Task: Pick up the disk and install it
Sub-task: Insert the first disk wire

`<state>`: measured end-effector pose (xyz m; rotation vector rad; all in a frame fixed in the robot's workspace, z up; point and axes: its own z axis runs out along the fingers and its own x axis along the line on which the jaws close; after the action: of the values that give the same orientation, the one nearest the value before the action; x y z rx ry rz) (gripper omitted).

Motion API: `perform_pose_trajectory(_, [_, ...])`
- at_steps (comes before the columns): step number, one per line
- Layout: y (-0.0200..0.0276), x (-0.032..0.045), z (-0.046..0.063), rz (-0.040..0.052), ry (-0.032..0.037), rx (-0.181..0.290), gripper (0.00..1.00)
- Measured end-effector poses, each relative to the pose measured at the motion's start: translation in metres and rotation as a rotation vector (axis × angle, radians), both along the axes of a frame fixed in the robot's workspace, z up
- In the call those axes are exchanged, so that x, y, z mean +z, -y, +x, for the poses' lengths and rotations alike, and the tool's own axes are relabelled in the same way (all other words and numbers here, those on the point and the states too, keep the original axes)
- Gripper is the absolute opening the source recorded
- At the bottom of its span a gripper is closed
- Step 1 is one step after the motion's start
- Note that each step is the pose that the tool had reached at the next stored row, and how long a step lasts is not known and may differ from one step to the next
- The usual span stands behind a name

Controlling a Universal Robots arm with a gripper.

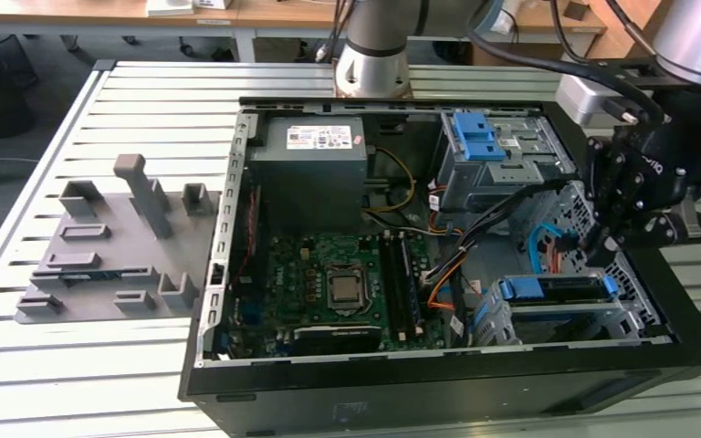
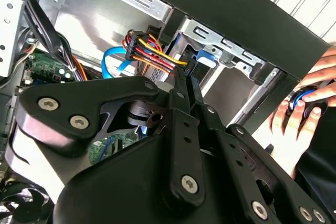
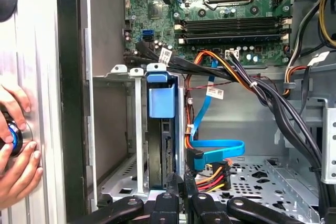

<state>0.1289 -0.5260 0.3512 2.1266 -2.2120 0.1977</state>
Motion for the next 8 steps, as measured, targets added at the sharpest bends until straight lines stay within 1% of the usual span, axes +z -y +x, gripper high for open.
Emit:
perform_pose_trajectory(2, [0.0013, 0.0000, -0.0006, 0.0001, 0.0012, 0.000, 0.16])
perform_pose_trajectory(4, [0.0022, 0.0000, -0.0018, 0.0007, 0.0038, 0.000, 0.16])
perform_pose_trajectory(6, [0.0026, 0.0000, -0.0039, 0.0022, 0.0079, 0.001, 0.16])
perform_pose_trajectory(8, [0.0028, 0.0000, -0.0067, 0.0033, 0.0143, 0.002, 0.16])
